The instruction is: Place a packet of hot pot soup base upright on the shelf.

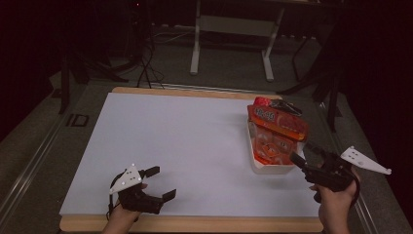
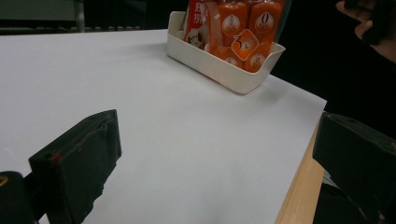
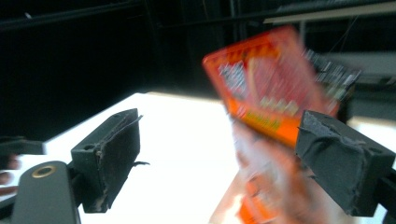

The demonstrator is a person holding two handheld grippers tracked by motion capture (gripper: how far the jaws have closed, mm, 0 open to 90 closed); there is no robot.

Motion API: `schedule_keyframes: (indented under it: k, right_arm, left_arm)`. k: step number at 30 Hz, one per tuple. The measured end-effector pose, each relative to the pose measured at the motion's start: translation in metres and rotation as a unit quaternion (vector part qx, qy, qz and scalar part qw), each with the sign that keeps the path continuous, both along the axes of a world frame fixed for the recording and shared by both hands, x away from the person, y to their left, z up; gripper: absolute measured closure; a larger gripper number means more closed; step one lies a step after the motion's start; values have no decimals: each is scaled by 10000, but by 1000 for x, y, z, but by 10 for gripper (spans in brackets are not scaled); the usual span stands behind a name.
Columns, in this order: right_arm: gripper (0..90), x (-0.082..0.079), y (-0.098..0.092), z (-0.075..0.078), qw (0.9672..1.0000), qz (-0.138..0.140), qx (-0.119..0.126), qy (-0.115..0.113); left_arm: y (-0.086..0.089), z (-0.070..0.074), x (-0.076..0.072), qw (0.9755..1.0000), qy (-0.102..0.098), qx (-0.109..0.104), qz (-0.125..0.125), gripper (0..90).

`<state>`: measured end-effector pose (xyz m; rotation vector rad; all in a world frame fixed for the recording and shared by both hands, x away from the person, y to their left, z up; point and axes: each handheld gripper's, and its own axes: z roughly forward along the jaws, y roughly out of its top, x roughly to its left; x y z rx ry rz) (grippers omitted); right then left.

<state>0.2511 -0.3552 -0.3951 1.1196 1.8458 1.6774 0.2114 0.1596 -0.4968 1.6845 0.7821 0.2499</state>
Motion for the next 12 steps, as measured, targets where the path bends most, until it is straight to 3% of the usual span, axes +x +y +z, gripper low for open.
schedule_keyframes:
  k: [4, 12]
  right_arm:
    - [147, -1, 8, -14, 9999, 61, -113, 82]
    - [157, 3, 25, -40, 9975, 548, -277, 349]
  left_arm:
    - [0, -1, -1, 10000, -2, -10, 5, 19]
    - [-2, -1, 0, 10000, -10, -16, -31, 19]
